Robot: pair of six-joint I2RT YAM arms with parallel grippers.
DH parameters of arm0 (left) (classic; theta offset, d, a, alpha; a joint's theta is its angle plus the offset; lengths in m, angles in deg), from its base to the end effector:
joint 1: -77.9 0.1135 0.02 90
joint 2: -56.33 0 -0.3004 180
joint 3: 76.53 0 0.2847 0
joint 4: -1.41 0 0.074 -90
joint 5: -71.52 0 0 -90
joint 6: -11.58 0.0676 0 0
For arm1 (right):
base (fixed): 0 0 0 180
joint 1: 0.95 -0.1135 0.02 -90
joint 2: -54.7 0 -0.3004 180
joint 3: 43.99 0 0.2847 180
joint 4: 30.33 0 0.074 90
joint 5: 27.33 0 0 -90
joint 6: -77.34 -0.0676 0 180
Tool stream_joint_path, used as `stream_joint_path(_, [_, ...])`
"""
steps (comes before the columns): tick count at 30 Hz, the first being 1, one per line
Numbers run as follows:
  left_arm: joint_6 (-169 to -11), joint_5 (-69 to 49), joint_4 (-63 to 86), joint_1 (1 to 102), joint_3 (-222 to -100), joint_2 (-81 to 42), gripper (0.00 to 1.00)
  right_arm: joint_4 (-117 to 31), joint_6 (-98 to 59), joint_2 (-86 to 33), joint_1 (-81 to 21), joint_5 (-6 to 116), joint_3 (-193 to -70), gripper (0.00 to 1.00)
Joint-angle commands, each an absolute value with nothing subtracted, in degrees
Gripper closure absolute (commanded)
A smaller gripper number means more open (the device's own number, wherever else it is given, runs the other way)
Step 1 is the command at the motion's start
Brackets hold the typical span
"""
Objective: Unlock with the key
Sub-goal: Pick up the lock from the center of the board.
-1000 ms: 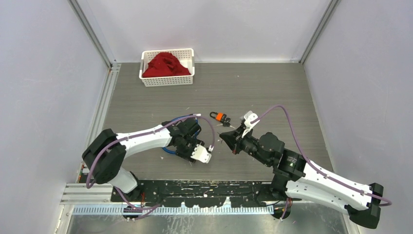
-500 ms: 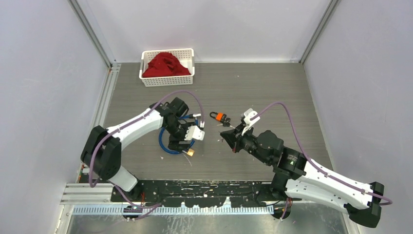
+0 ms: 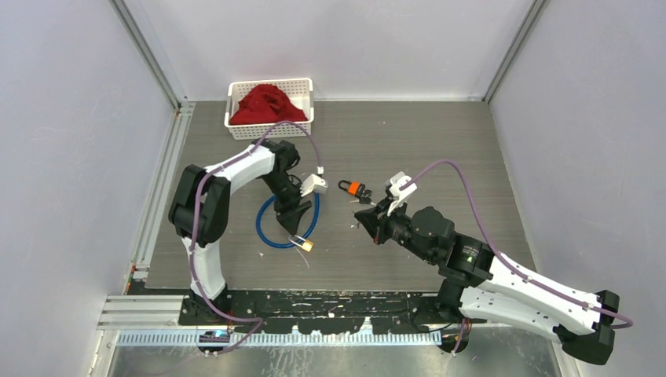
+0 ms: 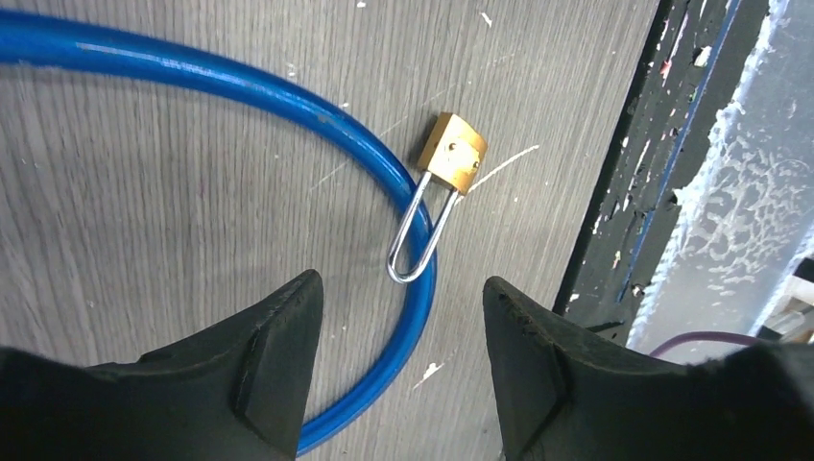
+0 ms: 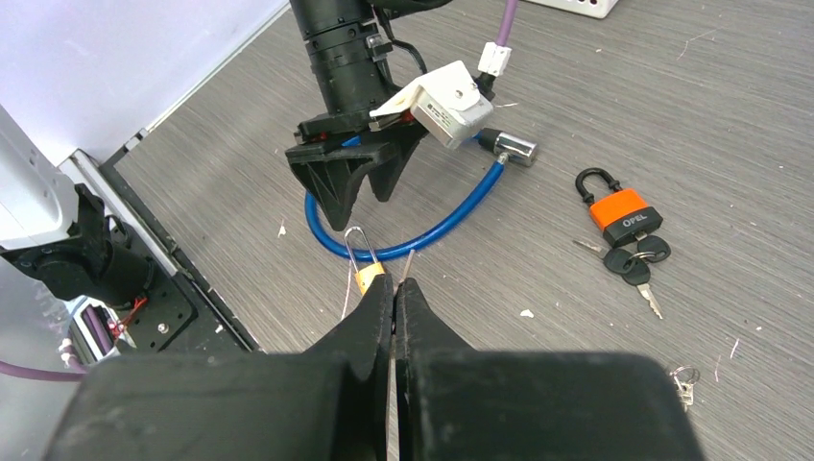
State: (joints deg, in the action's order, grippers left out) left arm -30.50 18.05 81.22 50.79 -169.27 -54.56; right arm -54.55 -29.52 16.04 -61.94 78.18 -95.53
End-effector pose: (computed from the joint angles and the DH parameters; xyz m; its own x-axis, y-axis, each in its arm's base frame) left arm 0.3198 -0.2089 0.1784 -0.3735 0.8612 -0.3447 0.8505 0.1696 -0.4979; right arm 0.1125 0.1656 0.3373 -0.2988 0.0375 -0.9536 -0.6571 0.7165 0.2341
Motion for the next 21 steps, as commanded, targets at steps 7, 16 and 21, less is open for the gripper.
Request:
stream_joint_path(7, [-32.53,17.74,84.4,51.36,-170.19,-58.14,0.41,-52.02,-29.88,16.12,-61.84,78.31,-98.16,0.99])
stream_joint_path(16, [-34.99,16.49,83.33,51.34,-171.0,-61.44,0.41,-51.05,-29.58,17.17,-61.79,77.0,-97.47,0.99])
stream_joint_path(21, [-35.33,17.72,83.52,51.35,-171.06,-62.4,0.45,-51.37,-29.27,17.53,-61.79,76.46,-97.8,0.99])
